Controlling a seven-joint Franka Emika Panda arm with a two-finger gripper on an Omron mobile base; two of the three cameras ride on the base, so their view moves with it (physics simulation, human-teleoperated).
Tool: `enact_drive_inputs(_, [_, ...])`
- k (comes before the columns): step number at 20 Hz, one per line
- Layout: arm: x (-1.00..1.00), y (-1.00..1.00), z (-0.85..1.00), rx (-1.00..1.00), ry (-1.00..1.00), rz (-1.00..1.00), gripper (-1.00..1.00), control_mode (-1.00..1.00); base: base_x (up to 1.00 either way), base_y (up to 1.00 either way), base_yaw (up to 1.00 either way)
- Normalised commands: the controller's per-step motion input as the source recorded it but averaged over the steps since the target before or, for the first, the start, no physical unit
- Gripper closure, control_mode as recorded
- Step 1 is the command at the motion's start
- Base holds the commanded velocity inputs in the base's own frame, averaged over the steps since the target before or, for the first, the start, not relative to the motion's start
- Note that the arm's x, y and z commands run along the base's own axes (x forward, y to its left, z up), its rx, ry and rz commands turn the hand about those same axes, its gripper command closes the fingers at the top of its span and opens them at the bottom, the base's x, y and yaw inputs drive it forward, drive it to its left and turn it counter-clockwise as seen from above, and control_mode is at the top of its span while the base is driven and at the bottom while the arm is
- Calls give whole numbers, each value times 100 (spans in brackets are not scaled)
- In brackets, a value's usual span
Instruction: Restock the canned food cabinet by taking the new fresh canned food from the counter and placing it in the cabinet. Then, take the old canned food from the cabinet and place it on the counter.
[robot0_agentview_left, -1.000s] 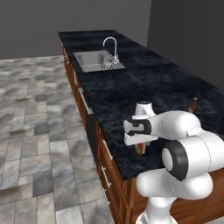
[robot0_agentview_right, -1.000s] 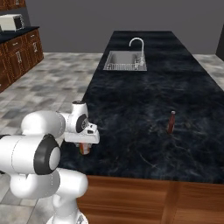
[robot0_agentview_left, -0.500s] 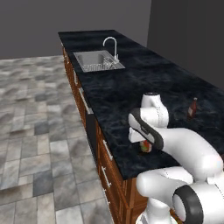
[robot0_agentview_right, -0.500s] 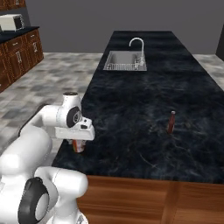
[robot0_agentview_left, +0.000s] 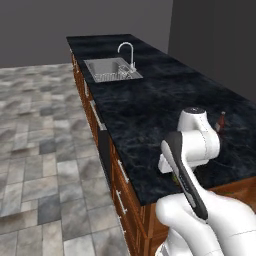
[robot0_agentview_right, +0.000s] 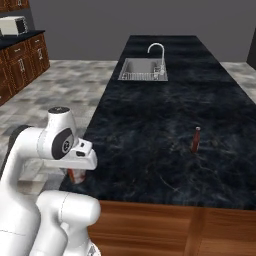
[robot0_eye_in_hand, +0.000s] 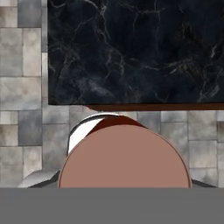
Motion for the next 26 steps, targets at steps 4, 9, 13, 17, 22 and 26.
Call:
enact_drive_inputs(4, [-58, -1, 16, 0, -11, 0, 100, -100, 0, 0, 0])
enact_drive_inputs(9, [0, 0, 0, 0, 0, 0, 100, 100, -16, -13, -32])
enact_drive_inputs(13, [0, 0, 0, 0, 0, 0, 100, 100, 14, -28, -70])
enact_drive_inputs(17, [0, 0, 0, 0, 0, 0, 100, 100, 0, -16, -86])
enact_drive_inputs(22, [0, 0, 0, 0, 0, 0, 100, 100, 0, 0, -95])
enact_drive_inputs(26, [0, 0, 0, 0, 0, 0, 100, 100, 0, 0, -96])
